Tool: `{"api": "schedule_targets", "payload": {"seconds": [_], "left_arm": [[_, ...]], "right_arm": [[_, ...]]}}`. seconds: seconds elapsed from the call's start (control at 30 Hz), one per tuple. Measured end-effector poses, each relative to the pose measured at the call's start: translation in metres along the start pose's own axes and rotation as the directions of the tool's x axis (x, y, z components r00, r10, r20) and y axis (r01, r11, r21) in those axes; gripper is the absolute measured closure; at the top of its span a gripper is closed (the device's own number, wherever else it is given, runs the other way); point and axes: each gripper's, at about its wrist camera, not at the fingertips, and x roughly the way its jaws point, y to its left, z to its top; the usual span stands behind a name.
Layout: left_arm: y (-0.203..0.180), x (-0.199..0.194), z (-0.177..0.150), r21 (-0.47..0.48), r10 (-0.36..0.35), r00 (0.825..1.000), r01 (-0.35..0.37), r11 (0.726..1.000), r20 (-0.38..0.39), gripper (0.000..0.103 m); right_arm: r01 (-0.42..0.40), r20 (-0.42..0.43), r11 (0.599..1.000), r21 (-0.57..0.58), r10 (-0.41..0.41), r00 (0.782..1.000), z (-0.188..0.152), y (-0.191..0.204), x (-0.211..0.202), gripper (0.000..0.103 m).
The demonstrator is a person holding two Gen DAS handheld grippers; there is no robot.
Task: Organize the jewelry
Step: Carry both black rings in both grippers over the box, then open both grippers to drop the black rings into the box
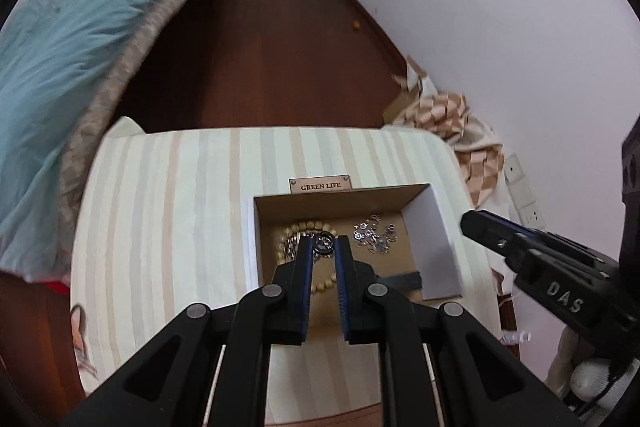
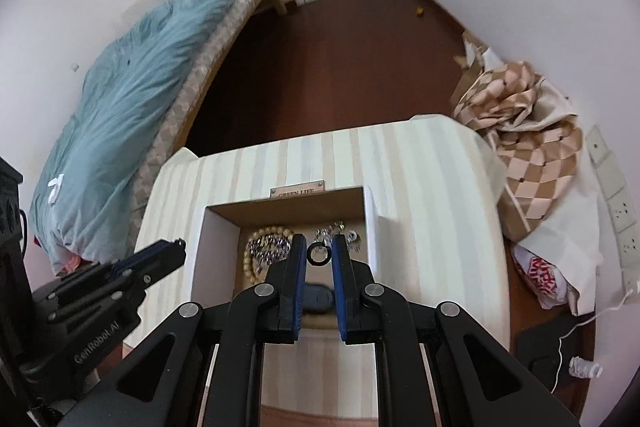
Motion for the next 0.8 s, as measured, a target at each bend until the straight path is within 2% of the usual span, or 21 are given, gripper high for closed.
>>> {"api": "schedule_targets", "payload": {"seconds": [0.13, 0.2, 0.27, 0.3, 0.33, 0.37, 0.4, 0.47, 0.53, 0.57, 0.6, 0.63, 0.73, 0.8], "left_arm": [[0.008, 0.017, 0.017, -0.026, 0.007, 0.998, -0.009, 1.000, -0.058, 0.092], [0.009, 0.022, 0.023, -0.022, 0.039, 0.996, -0.041, 0.999, -0.083, 0.090], [0.010, 0.022, 0.026, -0.014, 0.067, 0.995, -0.068, 0.998, -0.074, 0.087], [0.009, 0.020, 0.026, -0.010, 0.077, 0.995, -0.077, 0.997, -0.068, 0.076], [0.011, 0.019, 0.027, -0.011, 0.082, 0.995, -0.082, 0.997, -0.060, 0.068], [0.012, 0.017, 0.028, -0.012, 0.086, 0.995, -0.087, 0.996, -0.053, 0.049], [0.014, 0.014, 0.027, -0.018, 0.092, 0.995, -0.093, 0.996, -0.041, 0.034], [0.020, 0.009, 0.025, -0.034, 0.092, 0.995, -0.092, 0.995, -0.026, 0.031], [0.025, 0.005, 0.019, -0.045, 0.119, 0.993, -0.120, 0.992, -0.026, 0.030], [0.026, 0.003, 0.015, -0.050, 0.131, 0.991, -0.132, 0.990, -0.026, 0.022], [0.028, 0.001, 0.009, -0.052, 0.149, 0.989, -0.150, 0.987, -0.023, 0.008], [0.028, -0.001, 0.003, -0.051, 0.168, 0.986, -0.169, 0.984, -0.019, 0.003], [0.027, -0.006, -0.015, -0.046, 0.215, 0.977, -0.215, 0.975, -0.012, 0.002], [0.024, -0.008, -0.025, -0.039, 0.227, 0.974, -0.228, 0.973, -0.012, 0.001]], "right_arm": [[0.007, -0.107, 1.000, 0.003, -0.007, 0.994, 0.019, -0.001, 0.031, 0.089], [-0.006, -0.143, 1.000, 0.016, 0.008, 0.990, 0.023, -0.004, 0.037, 0.089], [0.000, -0.141, 1.000, 0.016, 0.002, 0.990, 0.025, -0.006, 0.036, 0.077], [-0.002, -0.135, 1.000, 0.017, 0.004, 0.991, 0.026, -0.007, 0.033, 0.064], [0.000, -0.128, 1.000, 0.019, 0.002, 0.992, 0.026, -0.009, 0.030, 0.056], [0.004, -0.119, 1.000, 0.017, -0.002, 0.993, 0.026, -0.010, 0.025, 0.055], [0.003, -0.114, 1.000, 0.020, -0.001, 0.993, 0.026, -0.011, 0.022, 0.055], [0.018, -0.106, 1.000, 0.019, -0.015, 0.994, 0.024, -0.012, 0.016, 0.052], [0.050, -0.092, 0.999, 0.002, -0.050, 0.994, 0.019, -0.011, 0.009, 0.035], [0.068, -0.088, 0.998, -0.005, -0.068, 0.994, 0.017, -0.012, 0.006, 0.031], [0.100, -0.082, 0.995, -0.019, -0.101, 0.991, 0.013, -0.011, 0.003, 0.025], [0.140, -0.073, 0.989, -0.039, -0.142, 0.987, 0.009, -0.008, 0.000, 0.020], [0.231, -0.062, 0.970, -0.080, -0.237, 0.970, -0.007, -0.003, -0.006, 0.006], [0.263, -0.068, 0.960, -0.092, -0.270, 0.961, -0.019, -0.002, -0.009, 0.005]]}}
